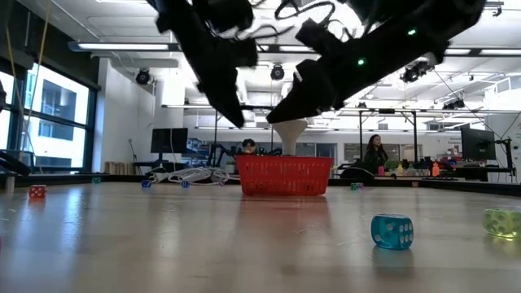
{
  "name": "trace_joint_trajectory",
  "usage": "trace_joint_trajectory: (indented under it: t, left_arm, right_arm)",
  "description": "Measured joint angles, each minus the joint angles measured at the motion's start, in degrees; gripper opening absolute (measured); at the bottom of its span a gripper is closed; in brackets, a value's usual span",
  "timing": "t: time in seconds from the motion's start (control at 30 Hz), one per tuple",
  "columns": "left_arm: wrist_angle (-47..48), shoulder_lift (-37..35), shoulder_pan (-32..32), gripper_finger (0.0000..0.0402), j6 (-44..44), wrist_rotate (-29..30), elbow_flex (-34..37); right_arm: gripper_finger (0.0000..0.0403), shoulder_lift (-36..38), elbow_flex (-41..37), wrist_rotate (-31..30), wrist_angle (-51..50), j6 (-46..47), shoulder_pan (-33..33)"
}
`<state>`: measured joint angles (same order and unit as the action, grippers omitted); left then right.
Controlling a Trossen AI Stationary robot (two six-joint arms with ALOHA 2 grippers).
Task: Pick & Place Dice
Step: Put the top red dice into the bin
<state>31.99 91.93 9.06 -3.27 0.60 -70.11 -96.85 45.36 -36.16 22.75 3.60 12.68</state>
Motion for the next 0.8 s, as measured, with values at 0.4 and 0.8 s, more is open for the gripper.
trace_joint_trajectory:
  t: [0.4, 0.8]
  left_arm:
    - [25.17, -4.17, -10.59, 0.0191, 19.31, -2.93, 0.00]
    - [15.44, -3.64, -15.37, 0.0191, 24.06, 9.27, -0.02]
  right_arm:
    - [0.0270, 3.27, 0.02, -7.85, -1.10, 5.81, 17.73]
    - [0.0270, 3.25, 0.02, -14.31, -0.89, 5.42, 21.33]
